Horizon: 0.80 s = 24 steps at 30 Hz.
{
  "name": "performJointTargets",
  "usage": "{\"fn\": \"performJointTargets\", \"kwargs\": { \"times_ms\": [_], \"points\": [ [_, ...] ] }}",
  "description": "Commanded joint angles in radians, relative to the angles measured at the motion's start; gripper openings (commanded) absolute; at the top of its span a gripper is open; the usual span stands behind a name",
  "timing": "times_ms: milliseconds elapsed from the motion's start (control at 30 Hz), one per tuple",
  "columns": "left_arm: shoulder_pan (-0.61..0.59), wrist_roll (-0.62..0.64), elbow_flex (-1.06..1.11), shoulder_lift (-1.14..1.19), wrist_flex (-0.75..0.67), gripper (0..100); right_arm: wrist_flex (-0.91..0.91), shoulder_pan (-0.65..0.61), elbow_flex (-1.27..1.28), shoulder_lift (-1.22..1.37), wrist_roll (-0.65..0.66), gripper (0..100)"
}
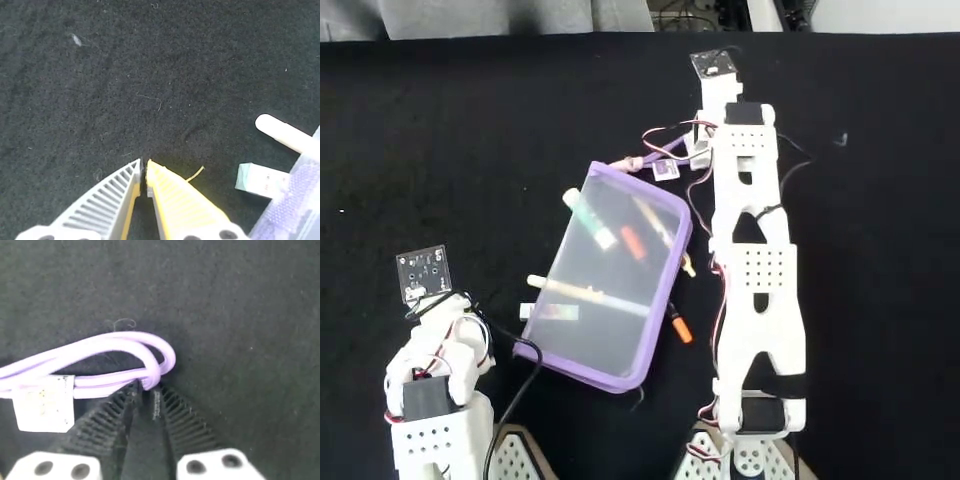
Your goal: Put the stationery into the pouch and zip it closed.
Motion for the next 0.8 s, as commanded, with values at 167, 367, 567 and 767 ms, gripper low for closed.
{"fn": "performJointTargets", "kwargs": {
  "times_ms": [167, 367, 567, 767],
  "points": [
    [0.005, -0.005, 0.021, 0.000, 0.008, 3, 0.146, 0.000, -0.263, -0.027, -0.003, 1.1],
    [0.005, -0.005, 0.021, 0.000, 0.008, 3, 0.242, 0.006, -0.331, 0.031, -0.031, 15.8],
    [0.005, -0.005, 0.021, 0.000, 0.008, 3, 0.244, 0.063, -0.476, 0.058, -0.071, 31.3],
    [0.005, -0.005, 0.021, 0.000, 0.008, 3, 0.137, 0.018, -0.472, 0.114, -0.066, 30.7]
  ]
}}
